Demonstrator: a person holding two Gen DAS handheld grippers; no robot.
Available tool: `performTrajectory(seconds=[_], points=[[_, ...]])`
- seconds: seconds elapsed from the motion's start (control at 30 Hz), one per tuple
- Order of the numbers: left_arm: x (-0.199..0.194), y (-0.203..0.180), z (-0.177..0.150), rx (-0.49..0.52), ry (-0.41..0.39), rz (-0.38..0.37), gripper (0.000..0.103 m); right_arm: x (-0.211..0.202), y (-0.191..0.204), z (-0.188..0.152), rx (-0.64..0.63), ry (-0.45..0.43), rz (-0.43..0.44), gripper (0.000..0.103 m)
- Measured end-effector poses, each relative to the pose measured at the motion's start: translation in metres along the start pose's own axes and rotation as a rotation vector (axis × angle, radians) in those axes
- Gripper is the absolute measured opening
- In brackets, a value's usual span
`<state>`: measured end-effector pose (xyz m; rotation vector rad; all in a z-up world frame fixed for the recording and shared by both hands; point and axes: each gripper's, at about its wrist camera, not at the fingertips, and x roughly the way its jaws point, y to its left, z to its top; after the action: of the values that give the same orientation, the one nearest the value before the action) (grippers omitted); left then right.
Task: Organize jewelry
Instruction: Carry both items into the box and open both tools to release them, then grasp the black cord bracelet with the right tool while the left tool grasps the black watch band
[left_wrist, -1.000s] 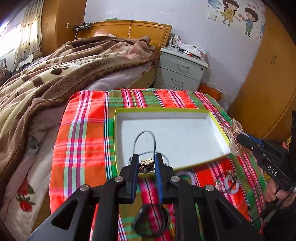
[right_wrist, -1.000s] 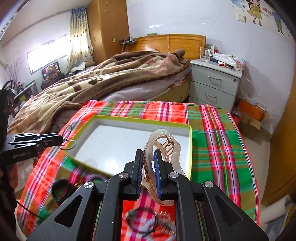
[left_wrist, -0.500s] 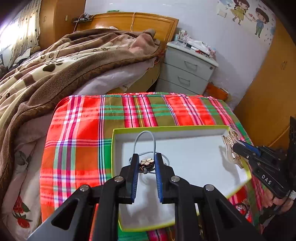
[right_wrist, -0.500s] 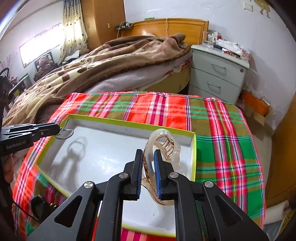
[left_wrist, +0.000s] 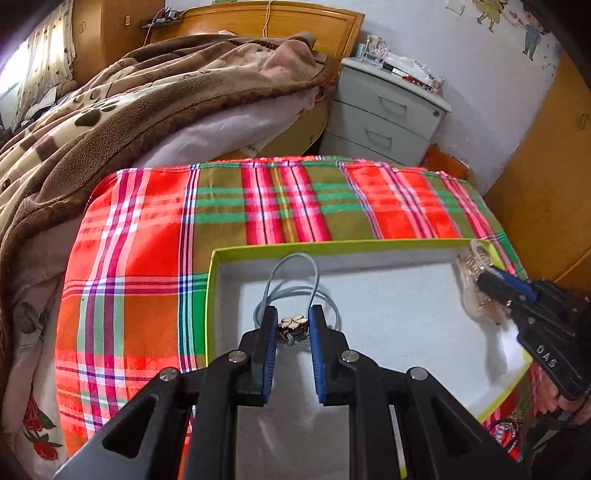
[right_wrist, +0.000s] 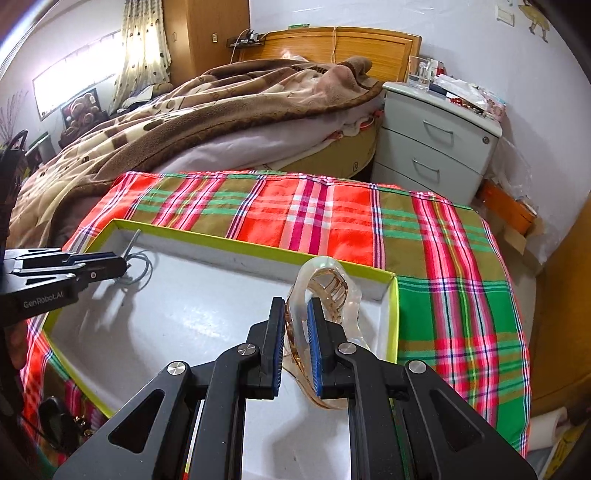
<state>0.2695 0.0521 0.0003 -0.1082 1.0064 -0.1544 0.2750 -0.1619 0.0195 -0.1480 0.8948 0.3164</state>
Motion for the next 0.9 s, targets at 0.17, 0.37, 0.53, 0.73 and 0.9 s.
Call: performTrajectory(seconds=[0.17, 0.37, 0.53, 0.73, 0.9], points=[[0.0041, 0.001, -0.0017, -0.008, 0.014, 0.0, 0.018, 0.002, 0.0008, 0.0013, -0.004, 0.002, -0.006, 0.013], [0.0059, 0.0042, -0.0016, -0.024, 0.025, -0.003, 0.019, 0.0031, 0.0026, 0.0021, -0.01, 0.004, -0.005, 0.013], [0.0066, 0.0033, -0.0017, -0.023, 0.029, -0.015, 0.027, 0.0033, 0.0023, 0.0021, -0.005, 0.0, -0.004, 0.013], [0.0064, 0.0032, -0.0012, -0.029, 0.031, -0.027, 0.032, 0.0033, 0.002, 0.0034, 0.0, -0.004, 0.001, 0.014], [0.0041, 0.0033, -0.0017, -0.033, 0.032, -0.031, 0.036, 0.0029, 0.0006, 0.0031, 0.005, -0.005, -0.003, 0.018]])
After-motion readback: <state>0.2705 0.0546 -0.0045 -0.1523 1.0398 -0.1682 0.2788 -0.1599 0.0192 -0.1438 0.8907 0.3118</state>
